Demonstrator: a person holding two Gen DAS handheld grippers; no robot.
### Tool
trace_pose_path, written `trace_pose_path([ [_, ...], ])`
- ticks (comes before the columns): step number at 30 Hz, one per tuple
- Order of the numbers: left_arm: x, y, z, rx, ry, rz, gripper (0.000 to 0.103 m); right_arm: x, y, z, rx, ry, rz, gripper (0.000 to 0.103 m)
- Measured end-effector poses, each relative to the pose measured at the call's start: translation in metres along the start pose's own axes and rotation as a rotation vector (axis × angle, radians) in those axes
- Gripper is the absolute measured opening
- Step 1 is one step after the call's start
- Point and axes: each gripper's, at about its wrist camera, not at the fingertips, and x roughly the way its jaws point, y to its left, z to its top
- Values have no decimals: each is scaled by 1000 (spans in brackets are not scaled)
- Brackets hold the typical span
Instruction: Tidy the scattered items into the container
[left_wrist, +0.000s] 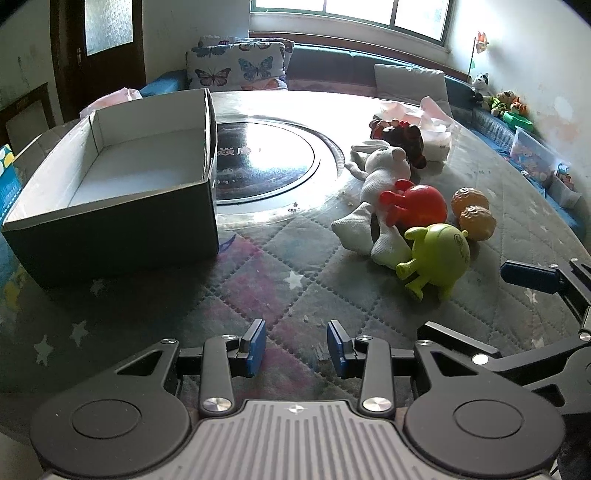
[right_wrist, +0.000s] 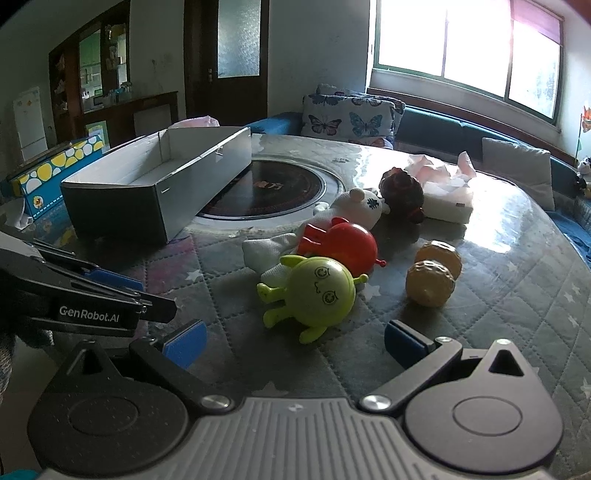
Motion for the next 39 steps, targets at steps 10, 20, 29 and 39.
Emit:
trace_pose_path([
  [10, 0, 0, 2, -10, 2, -1, 39, 2, -2, -1, 7, 7, -8, 103],
  [20, 2, -2, 6, -8, 6, -5, 39, 4, -5, 0, 14, 11, -3, 103],
  [29, 8, -6, 11, -1, 20, -10, 39, 9, -6, 1, 16, 18, 10, 103],
  [39, 14, -6, 17, 2, 31, -19, 39, 14, -9, 2, 22, 19, 26, 103],
])
